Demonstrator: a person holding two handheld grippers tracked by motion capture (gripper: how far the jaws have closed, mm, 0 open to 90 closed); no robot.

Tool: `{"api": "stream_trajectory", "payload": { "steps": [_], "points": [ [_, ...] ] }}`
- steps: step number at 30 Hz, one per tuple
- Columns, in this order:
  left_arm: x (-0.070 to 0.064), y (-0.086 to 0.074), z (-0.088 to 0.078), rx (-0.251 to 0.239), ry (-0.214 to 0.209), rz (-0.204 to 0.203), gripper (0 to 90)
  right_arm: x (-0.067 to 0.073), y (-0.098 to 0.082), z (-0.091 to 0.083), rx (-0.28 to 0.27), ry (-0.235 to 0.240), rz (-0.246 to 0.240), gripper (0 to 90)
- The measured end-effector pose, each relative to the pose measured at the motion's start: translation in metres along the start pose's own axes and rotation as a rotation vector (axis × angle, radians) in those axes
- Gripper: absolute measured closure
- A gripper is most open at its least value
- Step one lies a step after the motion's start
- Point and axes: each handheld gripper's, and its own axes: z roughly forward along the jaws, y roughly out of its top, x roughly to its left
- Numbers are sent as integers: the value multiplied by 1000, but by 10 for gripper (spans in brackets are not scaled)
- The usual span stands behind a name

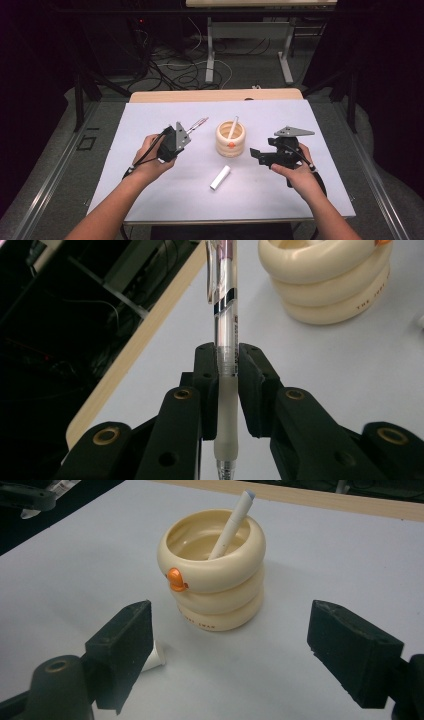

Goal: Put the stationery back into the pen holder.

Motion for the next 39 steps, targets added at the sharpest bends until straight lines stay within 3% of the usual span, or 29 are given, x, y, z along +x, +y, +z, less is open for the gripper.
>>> {"api": "stream_trajectory", "payload": {
  "steps": [6, 11, 18, 25, 32, 36, 39],
  "points": [
    [-4, 4, -7, -55, 53, 38, 795, -3, 0, -1, -15, -4, 35, 205],
    [-9, 8, -11, -86, 94, 106, 794, -2, 2, -3, -36, -3, 57, 211],
    [-17, 15, -16, -109, 137, 217, 795, 1, 4, -3, -33, 3, 23, 186],
    [-24, 23, -22, -101, 148, 325, 794, 9, 8, -1, -20, 25, 7, 170],
    [-34, 28, -29, -85, 184, 522, 795, 17, 16, -5, -38, 32, -63, 164],
    [-40, 29, -31, -82, 203, 640, 795, 20, 21, -6, -37, 46, -60, 156],
    [-43, 29, -32, -76, 204, 692, 795, 24, 26, -6, -37, 58, -90, 156]
  ]
}}
